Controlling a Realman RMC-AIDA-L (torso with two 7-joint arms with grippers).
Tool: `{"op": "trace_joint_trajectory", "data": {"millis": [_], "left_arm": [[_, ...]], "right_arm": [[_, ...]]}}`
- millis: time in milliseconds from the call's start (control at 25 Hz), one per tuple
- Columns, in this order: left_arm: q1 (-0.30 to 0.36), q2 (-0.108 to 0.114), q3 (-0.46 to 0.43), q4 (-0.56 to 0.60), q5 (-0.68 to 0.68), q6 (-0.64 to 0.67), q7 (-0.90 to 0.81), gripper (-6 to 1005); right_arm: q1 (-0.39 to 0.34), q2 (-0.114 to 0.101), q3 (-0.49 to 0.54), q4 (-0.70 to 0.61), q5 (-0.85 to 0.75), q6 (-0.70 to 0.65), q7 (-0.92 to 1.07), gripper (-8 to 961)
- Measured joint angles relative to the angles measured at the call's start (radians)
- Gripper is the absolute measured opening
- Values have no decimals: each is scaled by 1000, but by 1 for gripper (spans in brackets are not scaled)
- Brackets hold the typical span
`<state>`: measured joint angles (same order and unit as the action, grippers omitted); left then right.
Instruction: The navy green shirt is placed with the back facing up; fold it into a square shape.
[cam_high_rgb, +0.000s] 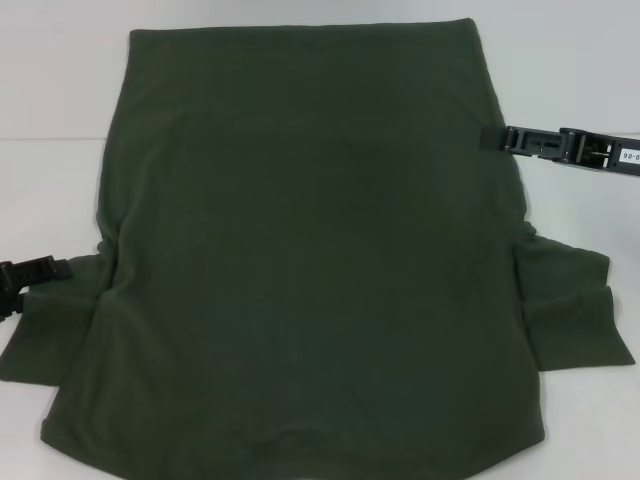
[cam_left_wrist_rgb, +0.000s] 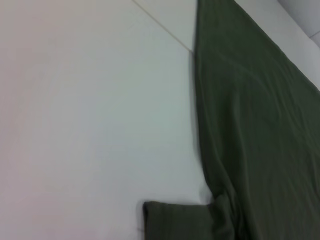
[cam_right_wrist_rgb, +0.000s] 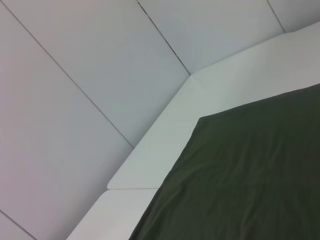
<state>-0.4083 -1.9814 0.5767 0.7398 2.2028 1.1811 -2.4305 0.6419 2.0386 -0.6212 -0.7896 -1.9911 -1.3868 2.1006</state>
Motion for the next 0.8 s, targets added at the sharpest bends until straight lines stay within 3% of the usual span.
{"op": "trace_joint_trajectory", "data": {"millis": [320, 800], "left_arm": [[-5, -7, 3, 26, 22, -3, -8, 741], [-9, -12, 3, 44, 49, 2, -13, 459]], "right_arm": [[-1, -2, 0, 1, 0, 1, 4, 884], [2, -4, 0, 1, 4, 2, 6, 880]]}}
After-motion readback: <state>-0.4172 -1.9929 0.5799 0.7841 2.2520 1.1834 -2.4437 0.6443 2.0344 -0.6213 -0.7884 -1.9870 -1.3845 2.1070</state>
